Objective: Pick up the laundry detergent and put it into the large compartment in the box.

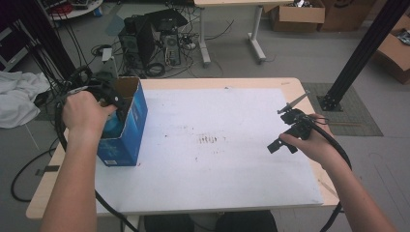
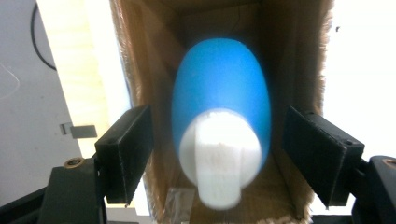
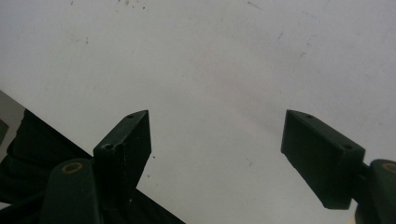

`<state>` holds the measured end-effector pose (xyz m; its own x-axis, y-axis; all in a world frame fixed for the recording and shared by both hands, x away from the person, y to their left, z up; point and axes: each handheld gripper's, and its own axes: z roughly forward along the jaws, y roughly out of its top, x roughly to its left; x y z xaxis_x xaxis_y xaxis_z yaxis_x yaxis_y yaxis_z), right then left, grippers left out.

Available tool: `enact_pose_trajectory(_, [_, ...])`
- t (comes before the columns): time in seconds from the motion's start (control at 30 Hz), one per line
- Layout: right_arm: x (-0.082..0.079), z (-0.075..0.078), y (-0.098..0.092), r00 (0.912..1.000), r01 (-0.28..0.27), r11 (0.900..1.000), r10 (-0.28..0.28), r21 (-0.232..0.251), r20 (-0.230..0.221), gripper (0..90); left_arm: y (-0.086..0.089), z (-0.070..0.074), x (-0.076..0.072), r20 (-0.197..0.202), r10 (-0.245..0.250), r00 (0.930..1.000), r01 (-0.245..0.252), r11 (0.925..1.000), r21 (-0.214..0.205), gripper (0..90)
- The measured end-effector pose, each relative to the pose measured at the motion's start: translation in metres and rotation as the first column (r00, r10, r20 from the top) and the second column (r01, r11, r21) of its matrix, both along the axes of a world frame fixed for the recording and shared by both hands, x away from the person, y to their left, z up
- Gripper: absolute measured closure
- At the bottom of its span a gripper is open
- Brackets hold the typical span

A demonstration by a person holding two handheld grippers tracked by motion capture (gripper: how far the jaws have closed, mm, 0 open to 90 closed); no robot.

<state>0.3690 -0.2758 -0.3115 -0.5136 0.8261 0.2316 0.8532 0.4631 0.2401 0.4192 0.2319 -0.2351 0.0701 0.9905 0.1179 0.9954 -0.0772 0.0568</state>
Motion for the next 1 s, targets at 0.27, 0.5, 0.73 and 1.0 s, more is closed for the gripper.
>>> enact_pose_trajectory(0.27, [0.001, 0.001, 0.001, 1.0, -0.007, 1.0, 0.007, -0.003, 0.004, 24.6, -0.022, 0.018, -0.005, 0.02, -0.077, 0.9968, 0.078, 0.9969, -0.012, 23.1])
enact_pose_trajectory(0.5, [-0.001, 0.005, 0.003, 1.0, 0.0, 1.0, 0.0, -0.004, 0.003, 24.6, -0.058, 0.027, -0.01, 0.042, -0.177, 0.9833, 0.178, 0.9837, -0.026, 18.9])
enact_pose_trajectory(0.73, [-0.002, 0.009, 0.003, 0.9999, 0.005, 1.0, -0.005, -0.004, 0.009, 24.6, -0.082, 0.034, -0.015, 0.066, -0.227, 0.9717, 0.228, 0.9737, -0.005, 17.4])
enact_pose_trajectory(1.0, [-0.003, 0.013, 0.002, 0.9998, 0.008, 1.0, -0.008, 0.004, 0.015, 24.6, -0.118, 0.035, -0.021, 0.081, -0.318, 0.9446, 0.32, 0.9473, -0.012, 16.0])
